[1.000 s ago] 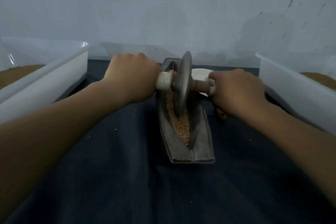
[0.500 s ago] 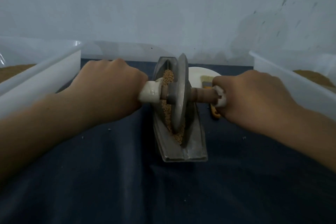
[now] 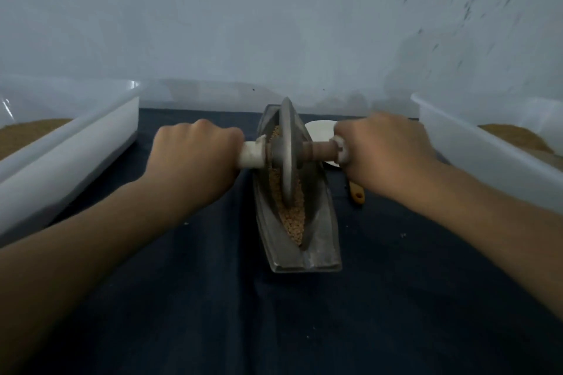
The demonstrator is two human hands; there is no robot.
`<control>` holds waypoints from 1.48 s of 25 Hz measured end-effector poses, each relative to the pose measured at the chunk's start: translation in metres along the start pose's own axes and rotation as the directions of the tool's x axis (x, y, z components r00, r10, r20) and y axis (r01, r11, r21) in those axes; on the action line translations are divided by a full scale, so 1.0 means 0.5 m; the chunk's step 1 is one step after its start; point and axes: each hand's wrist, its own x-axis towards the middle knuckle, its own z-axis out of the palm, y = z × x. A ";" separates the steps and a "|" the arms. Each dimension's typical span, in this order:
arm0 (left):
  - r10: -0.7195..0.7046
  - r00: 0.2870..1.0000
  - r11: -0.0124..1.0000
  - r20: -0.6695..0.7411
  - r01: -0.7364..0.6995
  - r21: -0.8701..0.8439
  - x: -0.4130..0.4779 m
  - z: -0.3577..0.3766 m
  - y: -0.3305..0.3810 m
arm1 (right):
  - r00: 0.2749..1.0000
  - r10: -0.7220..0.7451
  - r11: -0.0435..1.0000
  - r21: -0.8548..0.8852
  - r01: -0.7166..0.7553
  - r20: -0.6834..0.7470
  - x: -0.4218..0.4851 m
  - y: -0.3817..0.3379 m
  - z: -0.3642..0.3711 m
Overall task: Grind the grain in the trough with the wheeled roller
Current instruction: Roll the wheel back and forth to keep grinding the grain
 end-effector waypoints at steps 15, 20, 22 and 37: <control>0.001 0.995 0.998 0.097 -0.007 0.066 0.054 -0.003 0.014 | 0.998 0.061 0.995 0.081 -0.064 0.034 0.024 -0.003 0.032; 0.057 0.998 0.998 -0.004 -0.057 0.034 -0.012 -0.041 -0.005 | 0.988 -0.082 0.994 0.055 0.090 -0.134 -0.063 0.014 -0.023; 0.004 0.996 0.996 0.088 -0.012 0.084 0.005 -0.021 0.006 | 1.000 -0.002 1.000 0.018 0.002 -0.014 -0.027 -0.004 0.000; 0.016 0.999 1.000 0.031 -0.016 0.006 -0.020 -0.028 0.006 | 0.986 -0.101 0.995 -0.011 0.100 -0.135 -0.042 0.003 -0.002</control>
